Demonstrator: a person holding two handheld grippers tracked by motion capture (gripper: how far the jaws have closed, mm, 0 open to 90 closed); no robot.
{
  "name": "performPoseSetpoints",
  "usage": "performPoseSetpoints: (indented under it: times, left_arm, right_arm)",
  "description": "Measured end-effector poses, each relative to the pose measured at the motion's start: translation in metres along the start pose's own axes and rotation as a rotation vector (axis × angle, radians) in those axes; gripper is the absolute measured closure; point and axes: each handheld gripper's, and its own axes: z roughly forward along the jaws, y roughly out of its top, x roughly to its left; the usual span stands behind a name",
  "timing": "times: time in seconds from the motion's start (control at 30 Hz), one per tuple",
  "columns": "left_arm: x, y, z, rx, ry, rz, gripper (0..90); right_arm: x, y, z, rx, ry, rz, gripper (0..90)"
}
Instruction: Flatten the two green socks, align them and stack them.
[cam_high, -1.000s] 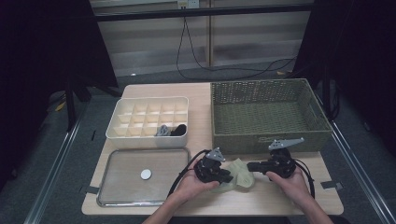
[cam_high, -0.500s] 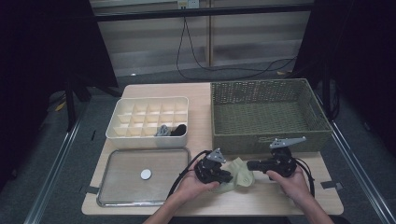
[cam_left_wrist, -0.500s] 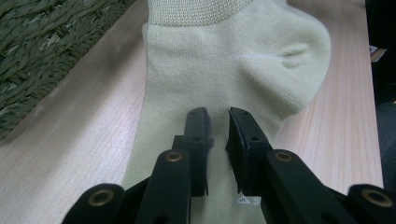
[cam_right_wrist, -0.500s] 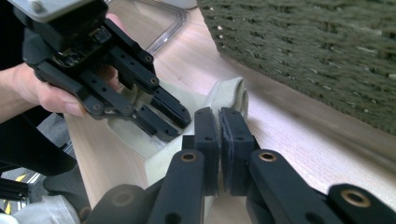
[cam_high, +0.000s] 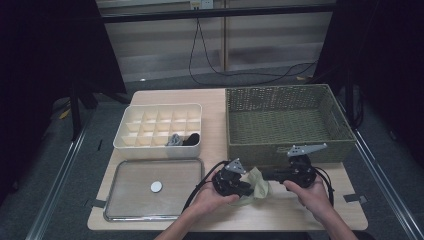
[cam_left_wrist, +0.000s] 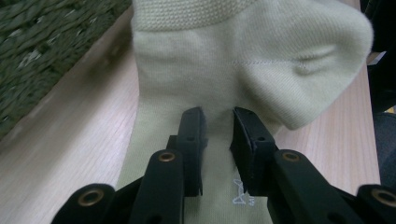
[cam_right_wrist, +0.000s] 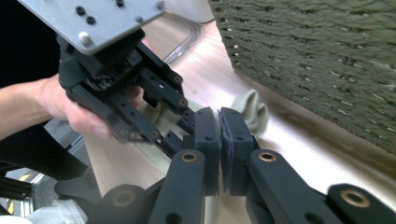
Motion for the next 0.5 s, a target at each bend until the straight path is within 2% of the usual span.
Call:
performPoseSetpoints:
  times: [0.03, 0.1, 0.23, 0.27, 0.3, 0.5]
  left_arm:
    - [0.0000, 0.0003, 0.0015, -0.011, -0.005, 0.002, 73.2]
    - [-0.0009, 0.0034, 0.0032, 0.005, 0.002, 0.002, 73.2]
    - [-0.0023, 0.0062, 0.0071, -0.006, 0.008, -0.009, 73.3]
    - [-0.0021, 0.0070, 0.0056, 0.016, 0.009, -0.007, 73.3]
    - [-0.0020, 0.0059, 0.0069, -0.007, 0.004, -0.015, 73.0]
    - [-0.0015, 0.0059, 0.0066, -0.010, -0.001, -0.019, 71.5]
  right_arm:
    - [0.0000, 0.0002, 0.0000, -0.003, 0.007, -0.005, 87.1]
    - [0.0012, 0.0004, 0.0001, -0.001, 0.011, -0.004, 87.1]
    - [0.0026, 0.0006, 0.0002, 0.003, 0.013, -0.011, 87.2]
    - [0.0025, 0.0004, 0.0001, 0.004, 0.014, -0.011, 87.1]
    - [0.0021, 0.0001, 0.0001, 0.004, 0.014, -0.012, 87.1]
    - [0.0028, 0.0000, 0.0027, 0.002, 0.027, -0.019, 87.1]
